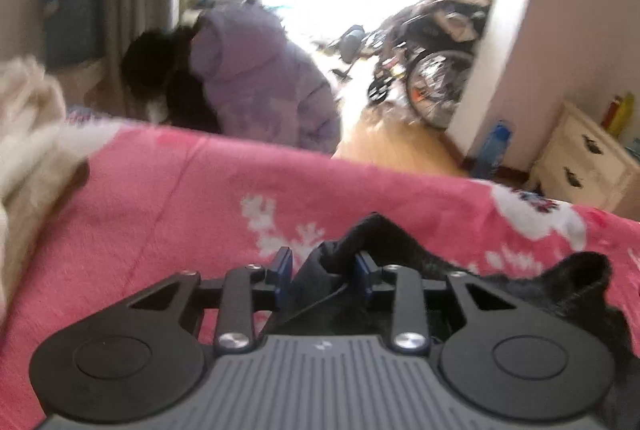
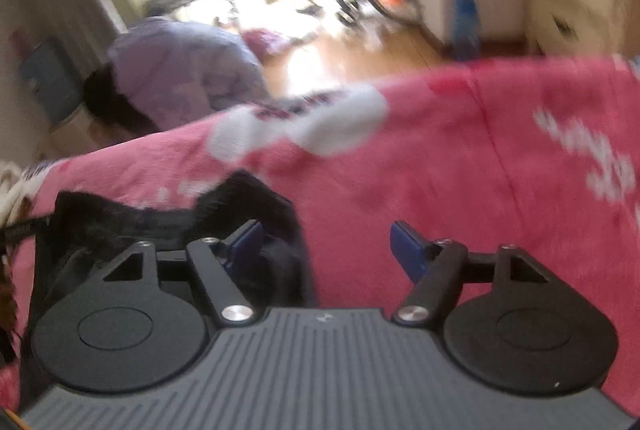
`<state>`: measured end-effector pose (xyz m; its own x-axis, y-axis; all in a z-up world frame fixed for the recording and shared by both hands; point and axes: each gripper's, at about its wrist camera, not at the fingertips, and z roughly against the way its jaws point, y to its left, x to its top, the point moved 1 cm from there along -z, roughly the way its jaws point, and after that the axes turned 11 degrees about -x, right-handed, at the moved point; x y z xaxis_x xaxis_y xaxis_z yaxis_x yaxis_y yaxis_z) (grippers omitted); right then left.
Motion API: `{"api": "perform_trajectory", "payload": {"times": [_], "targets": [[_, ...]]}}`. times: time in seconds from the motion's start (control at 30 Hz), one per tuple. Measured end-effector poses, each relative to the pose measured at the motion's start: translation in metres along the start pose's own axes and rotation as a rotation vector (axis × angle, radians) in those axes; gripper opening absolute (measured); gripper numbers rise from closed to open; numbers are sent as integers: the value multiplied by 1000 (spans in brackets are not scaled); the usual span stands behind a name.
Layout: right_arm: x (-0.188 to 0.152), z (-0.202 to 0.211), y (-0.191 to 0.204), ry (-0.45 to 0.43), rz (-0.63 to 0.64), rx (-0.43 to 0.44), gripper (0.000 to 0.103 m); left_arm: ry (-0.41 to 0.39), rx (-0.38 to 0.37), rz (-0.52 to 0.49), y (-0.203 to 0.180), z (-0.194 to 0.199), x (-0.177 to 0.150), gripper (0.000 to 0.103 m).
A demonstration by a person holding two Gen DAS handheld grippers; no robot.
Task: Fold clothes
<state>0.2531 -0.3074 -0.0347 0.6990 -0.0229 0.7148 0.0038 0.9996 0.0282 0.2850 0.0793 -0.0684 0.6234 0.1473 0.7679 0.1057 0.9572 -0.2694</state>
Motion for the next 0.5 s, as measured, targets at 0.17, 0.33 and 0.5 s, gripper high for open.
{"api": "perform_trajectory", "payload": {"times": [0.17, 0.33, 0.5], "targets": [[-4, 15, 50, -71, 273, 83, 67, 29, -67, -267, -31, 15, -12, 34], [-23, 9, 85, -34, 431, 81, 63, 95, -123, -346, -48, 13, -35, 34], [-35, -19, 94, 49, 437, 13, 47, 147, -71, -399, -54, -9, -52, 31]]}}
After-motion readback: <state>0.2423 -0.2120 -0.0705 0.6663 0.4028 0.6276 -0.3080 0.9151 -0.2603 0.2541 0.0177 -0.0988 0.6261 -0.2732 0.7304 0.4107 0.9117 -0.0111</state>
